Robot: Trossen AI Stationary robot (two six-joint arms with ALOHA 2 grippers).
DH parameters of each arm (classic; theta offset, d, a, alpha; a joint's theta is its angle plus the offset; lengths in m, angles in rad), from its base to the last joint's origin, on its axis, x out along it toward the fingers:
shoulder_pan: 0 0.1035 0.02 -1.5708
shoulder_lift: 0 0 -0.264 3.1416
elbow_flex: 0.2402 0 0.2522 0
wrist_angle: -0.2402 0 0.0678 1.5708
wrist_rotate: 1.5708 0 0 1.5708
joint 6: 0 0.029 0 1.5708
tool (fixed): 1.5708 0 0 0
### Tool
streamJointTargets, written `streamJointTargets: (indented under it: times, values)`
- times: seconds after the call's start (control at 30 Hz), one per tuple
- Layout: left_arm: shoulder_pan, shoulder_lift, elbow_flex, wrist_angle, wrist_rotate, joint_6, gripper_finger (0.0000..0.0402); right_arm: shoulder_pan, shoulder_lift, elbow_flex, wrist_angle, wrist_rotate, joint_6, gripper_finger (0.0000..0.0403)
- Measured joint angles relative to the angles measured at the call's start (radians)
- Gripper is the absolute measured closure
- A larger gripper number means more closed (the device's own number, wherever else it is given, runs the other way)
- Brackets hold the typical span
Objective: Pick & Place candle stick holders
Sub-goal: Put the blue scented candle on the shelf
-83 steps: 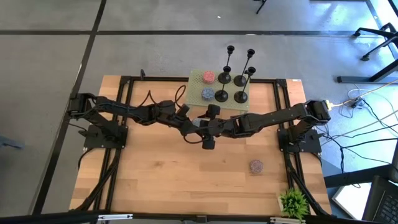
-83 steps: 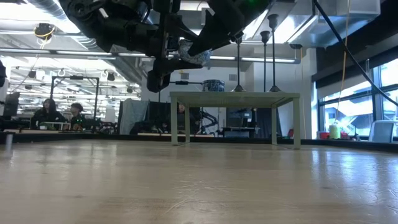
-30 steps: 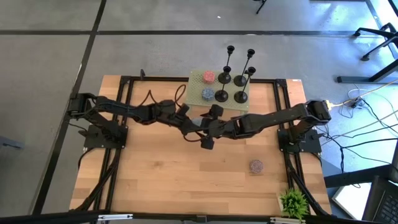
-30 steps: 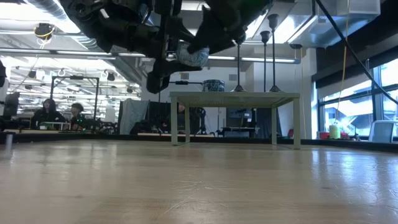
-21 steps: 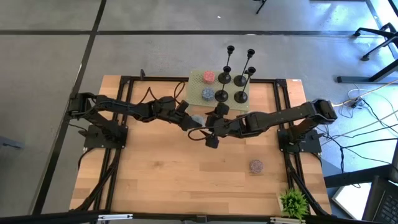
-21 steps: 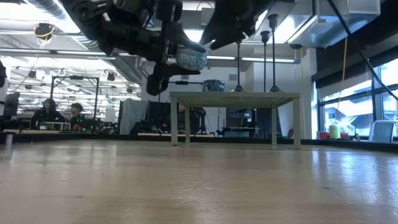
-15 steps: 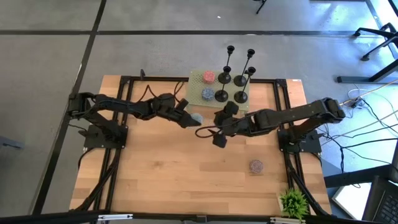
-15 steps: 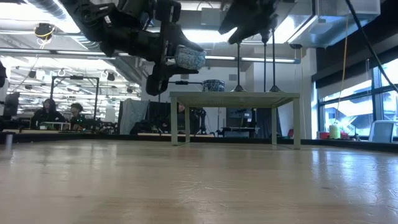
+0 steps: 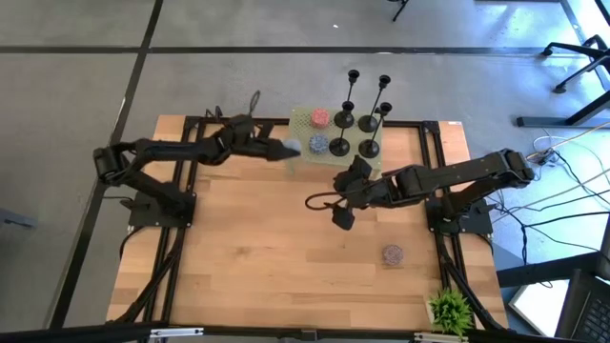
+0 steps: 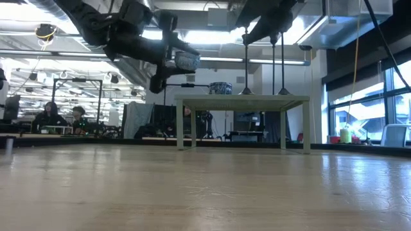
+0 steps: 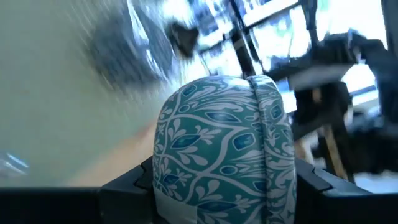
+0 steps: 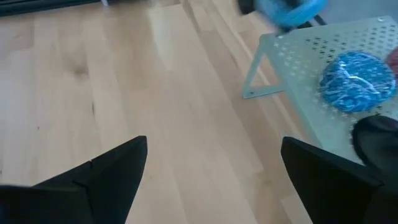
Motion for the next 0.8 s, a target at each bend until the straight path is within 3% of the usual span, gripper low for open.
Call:
streamJointTargets:
  times: [0.33, 0.8]
  values:
    - [0.173, 0.037, 0.000, -0.096, -0.015, 0.076, 0.0205, -0.005, 0.012, 0.000, 0.023, 0.006, 0.000, 0.0030]
    - [0.167, 0.038, 0.000, -0.099, -0.011, 0.161, 0.0197, -0.063, 0.027, 0.001, 0.152, 0.042, -0.001, 0.0030]
